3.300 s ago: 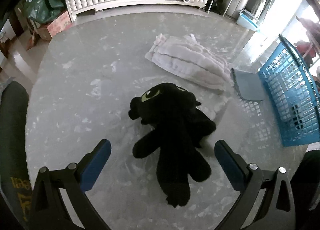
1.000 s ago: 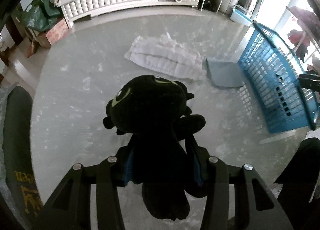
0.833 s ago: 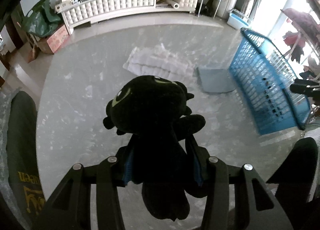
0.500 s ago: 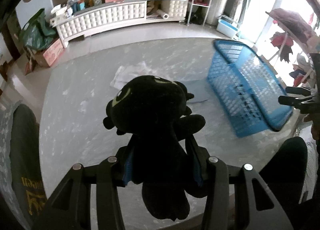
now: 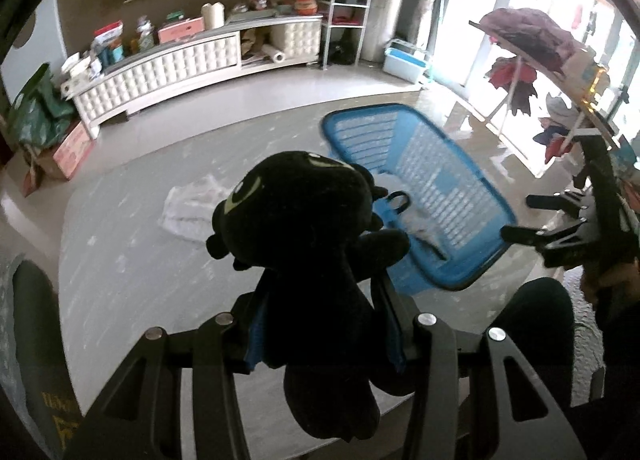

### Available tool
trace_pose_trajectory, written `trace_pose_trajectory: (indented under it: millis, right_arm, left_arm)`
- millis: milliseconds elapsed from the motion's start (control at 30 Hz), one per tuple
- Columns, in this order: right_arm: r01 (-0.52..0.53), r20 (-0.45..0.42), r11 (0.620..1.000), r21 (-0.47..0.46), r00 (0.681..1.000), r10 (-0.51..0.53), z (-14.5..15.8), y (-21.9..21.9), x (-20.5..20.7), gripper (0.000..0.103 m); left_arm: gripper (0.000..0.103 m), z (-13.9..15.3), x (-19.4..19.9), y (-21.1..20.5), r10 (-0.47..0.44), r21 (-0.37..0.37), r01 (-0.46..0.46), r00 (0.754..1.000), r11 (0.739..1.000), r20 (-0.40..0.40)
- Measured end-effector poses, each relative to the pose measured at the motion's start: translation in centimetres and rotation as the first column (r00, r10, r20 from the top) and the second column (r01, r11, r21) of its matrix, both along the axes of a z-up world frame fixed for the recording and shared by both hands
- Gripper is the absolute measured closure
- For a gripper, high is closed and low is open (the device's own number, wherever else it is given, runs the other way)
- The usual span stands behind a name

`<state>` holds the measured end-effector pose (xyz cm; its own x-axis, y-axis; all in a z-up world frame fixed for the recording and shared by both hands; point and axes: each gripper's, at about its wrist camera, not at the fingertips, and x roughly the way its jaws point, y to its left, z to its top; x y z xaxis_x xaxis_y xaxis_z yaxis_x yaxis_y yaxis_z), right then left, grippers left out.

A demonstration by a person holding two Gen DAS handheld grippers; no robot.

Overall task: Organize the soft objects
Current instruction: 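Carry the black plush toy with the left gripper over the basket, then lower the plush toy into the basket and open the left gripper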

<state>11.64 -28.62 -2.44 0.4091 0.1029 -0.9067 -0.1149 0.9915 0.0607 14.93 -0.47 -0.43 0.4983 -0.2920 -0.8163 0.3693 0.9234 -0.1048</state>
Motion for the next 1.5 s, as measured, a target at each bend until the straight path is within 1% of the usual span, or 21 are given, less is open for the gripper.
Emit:
trace_pose_trajectory:
  millis: [267, 533, 733, 1033, 1167, 1500]
  right_arm:
    - [0.016, 0.016, 1.000, 0.009, 1.000, -0.016, -0.3, -1.4, -0.4, 0.000]
    - [0.047, 0.022, 0.999, 0.013, 0.999, -0.047, -0.8, -3.0, -0.3, 0.000]
    - [0.065, 0.020, 0.997, 0.032, 0.998, -0.066, -1.2, -3.3, -0.4, 0.000]
    - [0.099, 0.016, 0.994, 0.055, 0.995, -0.100, -1.4, -4.3, -0.4, 0.000]
    - [0.113, 0.020, 0.991, 0.069, 0.993, -0.115, -1.5, -4.2, -0.4, 0.000]
    - [0.114, 0.013, 0.990, 0.083, 0.993, -0.115, -1.8, -3.9, 0.2, 0.000]
  left_arm:
    - [0.058, 1.1, 1.0, -5.3, -0.085, 0.015, 0.084, 0.996, 0.996, 0.028]
    - [0.058, 0.7, 2.8, -9.4, -0.169, 0.036, 0.168, 0.985, 0.985, 0.022]
    - [0.058, -0.4, 4.2, -12.6, -0.226, 0.055, 0.226, 0.974, 0.973, 0.001]
    - [0.056, -2.3, 6.3, -15.4, -0.277, 0.091, 0.279, 0.960, 0.956, -0.036]
    - [0.056, -3.1, 7.2, -16.7, -0.326, 0.101, 0.329, 0.944, 0.939, -0.051]
    - [0.056, -6.3, 9.3, -19.7, -0.359, 0.151, 0.372, 0.927, 0.916, -0.105]
